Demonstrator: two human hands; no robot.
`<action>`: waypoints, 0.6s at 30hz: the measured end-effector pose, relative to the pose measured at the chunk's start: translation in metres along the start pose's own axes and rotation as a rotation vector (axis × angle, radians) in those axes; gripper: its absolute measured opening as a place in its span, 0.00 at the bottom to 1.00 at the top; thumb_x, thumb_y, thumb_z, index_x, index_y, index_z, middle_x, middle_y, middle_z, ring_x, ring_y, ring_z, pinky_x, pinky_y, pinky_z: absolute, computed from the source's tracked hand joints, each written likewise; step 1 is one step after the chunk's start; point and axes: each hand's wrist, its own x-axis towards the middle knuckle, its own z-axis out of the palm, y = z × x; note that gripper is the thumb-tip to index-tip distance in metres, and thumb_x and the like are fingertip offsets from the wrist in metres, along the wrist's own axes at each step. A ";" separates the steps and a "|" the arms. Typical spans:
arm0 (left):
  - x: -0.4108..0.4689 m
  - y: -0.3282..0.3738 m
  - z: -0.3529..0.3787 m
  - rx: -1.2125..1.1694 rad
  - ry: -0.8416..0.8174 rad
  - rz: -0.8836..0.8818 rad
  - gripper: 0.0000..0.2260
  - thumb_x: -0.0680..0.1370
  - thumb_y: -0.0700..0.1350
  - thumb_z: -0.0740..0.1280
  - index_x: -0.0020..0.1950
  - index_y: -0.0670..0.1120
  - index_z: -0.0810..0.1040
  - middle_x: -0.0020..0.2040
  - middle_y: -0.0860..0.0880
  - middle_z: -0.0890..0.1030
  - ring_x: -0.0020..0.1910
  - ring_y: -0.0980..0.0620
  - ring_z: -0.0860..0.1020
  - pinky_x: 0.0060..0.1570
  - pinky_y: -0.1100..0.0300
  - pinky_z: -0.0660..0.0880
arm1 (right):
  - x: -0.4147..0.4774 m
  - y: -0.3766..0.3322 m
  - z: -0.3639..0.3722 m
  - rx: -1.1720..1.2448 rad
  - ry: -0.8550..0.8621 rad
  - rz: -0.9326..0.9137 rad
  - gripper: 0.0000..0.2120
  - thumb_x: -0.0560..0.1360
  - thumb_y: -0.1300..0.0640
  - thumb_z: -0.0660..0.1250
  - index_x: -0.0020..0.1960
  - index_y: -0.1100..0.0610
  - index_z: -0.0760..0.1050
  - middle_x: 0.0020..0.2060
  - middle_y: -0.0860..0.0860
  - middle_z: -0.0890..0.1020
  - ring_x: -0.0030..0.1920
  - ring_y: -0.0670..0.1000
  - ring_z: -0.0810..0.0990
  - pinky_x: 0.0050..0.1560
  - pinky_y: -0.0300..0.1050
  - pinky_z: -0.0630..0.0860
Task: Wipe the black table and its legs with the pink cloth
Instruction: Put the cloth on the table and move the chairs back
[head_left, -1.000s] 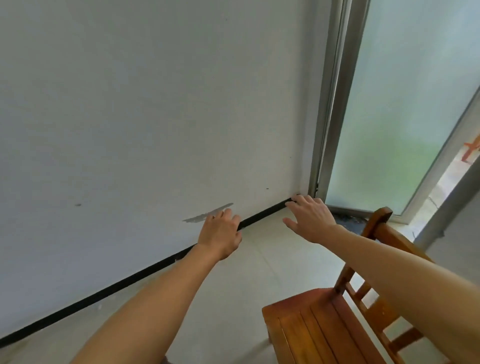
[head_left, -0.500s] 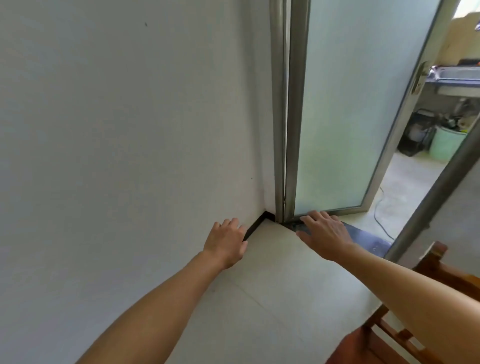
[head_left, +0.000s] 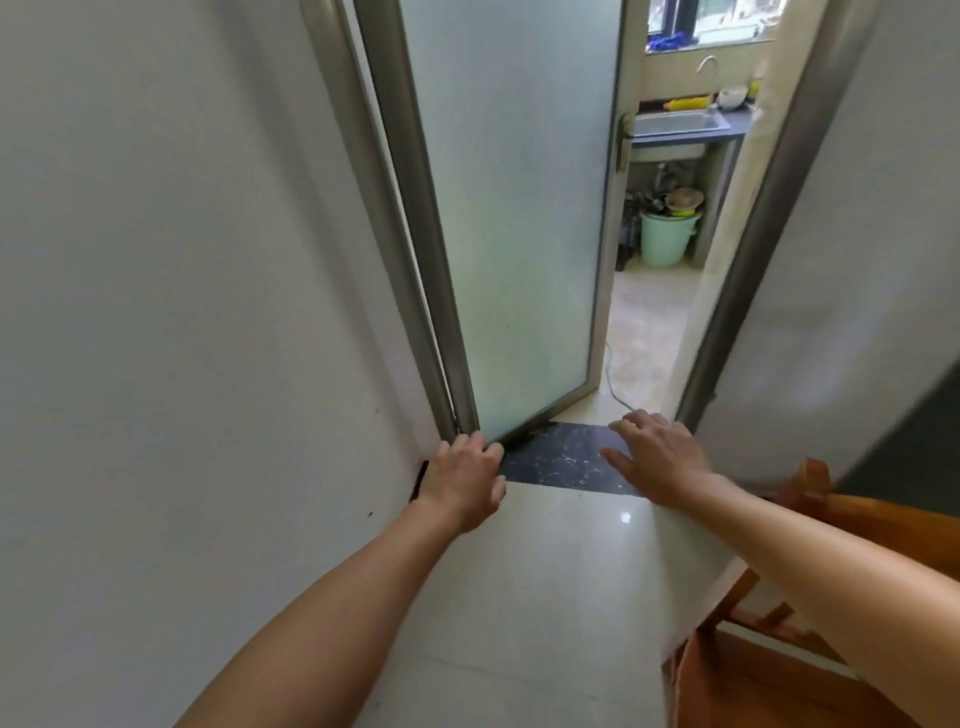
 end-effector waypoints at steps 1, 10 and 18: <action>0.017 0.000 0.000 0.000 0.009 0.044 0.14 0.79 0.51 0.59 0.60 0.46 0.73 0.56 0.45 0.74 0.55 0.45 0.73 0.55 0.52 0.70 | 0.010 0.007 0.002 -0.001 0.009 0.031 0.24 0.80 0.40 0.57 0.68 0.53 0.72 0.65 0.52 0.75 0.61 0.54 0.76 0.59 0.50 0.73; 0.204 -0.018 -0.009 0.043 0.010 0.274 0.15 0.79 0.51 0.59 0.63 0.46 0.73 0.57 0.46 0.75 0.55 0.46 0.74 0.55 0.52 0.70 | 0.117 0.075 0.015 0.054 0.023 0.299 0.23 0.80 0.42 0.56 0.69 0.53 0.71 0.64 0.52 0.75 0.60 0.53 0.75 0.58 0.50 0.73; 0.350 0.026 -0.027 0.030 0.039 0.596 0.17 0.80 0.52 0.58 0.67 0.46 0.71 0.62 0.46 0.74 0.58 0.46 0.73 0.57 0.53 0.70 | 0.140 0.155 -0.018 0.046 0.095 0.587 0.20 0.80 0.44 0.57 0.67 0.53 0.71 0.63 0.52 0.76 0.59 0.52 0.76 0.59 0.49 0.72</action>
